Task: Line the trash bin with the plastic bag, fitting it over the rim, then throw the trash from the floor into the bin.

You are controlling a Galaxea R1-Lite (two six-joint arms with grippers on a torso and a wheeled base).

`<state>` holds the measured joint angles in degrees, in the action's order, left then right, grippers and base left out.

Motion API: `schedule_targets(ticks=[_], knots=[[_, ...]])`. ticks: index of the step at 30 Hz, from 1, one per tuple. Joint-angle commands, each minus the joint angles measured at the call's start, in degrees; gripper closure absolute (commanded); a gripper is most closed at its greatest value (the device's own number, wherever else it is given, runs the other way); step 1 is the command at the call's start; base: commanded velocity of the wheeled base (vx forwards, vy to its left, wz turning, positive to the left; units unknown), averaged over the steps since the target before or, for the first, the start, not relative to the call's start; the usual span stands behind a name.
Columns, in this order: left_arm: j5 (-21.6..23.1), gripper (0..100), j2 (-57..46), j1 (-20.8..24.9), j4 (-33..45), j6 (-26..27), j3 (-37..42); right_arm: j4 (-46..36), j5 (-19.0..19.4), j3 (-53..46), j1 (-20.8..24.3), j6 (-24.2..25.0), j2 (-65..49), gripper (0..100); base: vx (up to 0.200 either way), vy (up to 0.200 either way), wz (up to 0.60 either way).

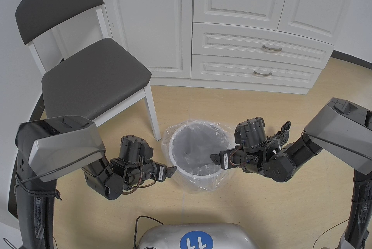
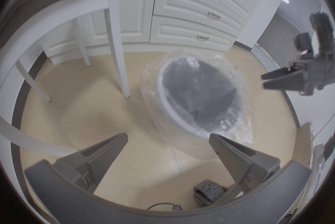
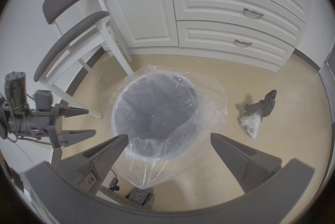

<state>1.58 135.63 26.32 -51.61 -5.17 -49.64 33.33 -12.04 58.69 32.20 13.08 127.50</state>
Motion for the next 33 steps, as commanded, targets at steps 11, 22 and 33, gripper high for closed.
schedule_targets(ticks=[11,22,33], knots=[[-1.85,0,7.63,0.49,2.31,-1.77,-10.39,0.16,-2.37,3.54,-0.82,2.04,3.63,0,0.0,0.0,0.0],[-1.94,0,11.06,-2.24,6.35,-1.51,-14.52,0.16,-2.37,3.89,-0.91,2.04,4.51,0,0.0,0.0,0.0],[-2.02,0,13.52,-5.31,12.06,-1.95,-21.99,0.16,-2.46,6.53,-3.02,2.12,7.41,0,0.0,0.0,0.0]])
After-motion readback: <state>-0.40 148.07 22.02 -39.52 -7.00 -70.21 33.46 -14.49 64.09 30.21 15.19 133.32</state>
